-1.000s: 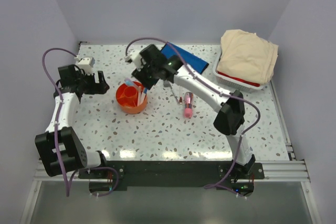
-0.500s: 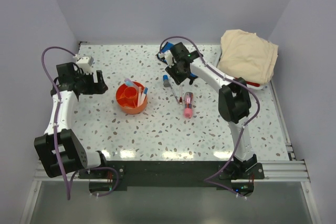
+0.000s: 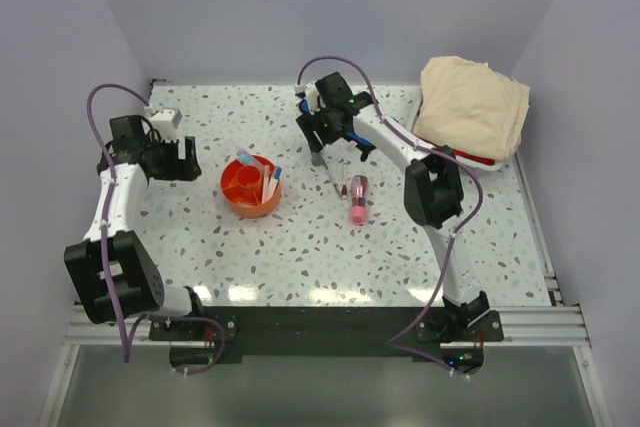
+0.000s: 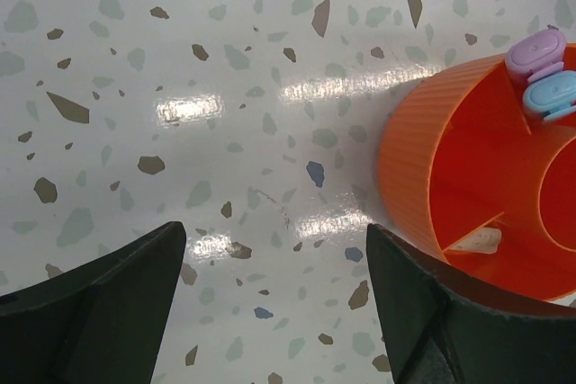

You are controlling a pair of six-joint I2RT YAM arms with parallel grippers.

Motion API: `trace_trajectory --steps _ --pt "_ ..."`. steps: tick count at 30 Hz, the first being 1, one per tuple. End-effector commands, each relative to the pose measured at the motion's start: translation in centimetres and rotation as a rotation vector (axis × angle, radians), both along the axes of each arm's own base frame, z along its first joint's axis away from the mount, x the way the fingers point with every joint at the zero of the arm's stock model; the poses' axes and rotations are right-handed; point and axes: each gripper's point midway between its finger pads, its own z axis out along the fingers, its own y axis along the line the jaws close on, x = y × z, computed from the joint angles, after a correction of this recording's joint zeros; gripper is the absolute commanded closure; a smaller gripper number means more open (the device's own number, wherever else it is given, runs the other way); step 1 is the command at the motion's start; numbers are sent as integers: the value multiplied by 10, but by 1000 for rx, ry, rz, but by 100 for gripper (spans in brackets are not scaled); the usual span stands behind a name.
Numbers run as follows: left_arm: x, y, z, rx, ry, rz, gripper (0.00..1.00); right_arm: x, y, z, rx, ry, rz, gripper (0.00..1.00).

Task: Sort the stationery into containers
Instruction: Pick up the stationery from the center of the board.

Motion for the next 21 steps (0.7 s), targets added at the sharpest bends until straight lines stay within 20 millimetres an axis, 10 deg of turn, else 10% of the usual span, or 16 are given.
trace_trajectory --steps 1,21 --pt "9 6 9 23 -21 -12 14 33 17 11 157 34 -125 34" --pt "-2 3 2 18 -3 -19 14 39 45 -32 176 82 -174 45"
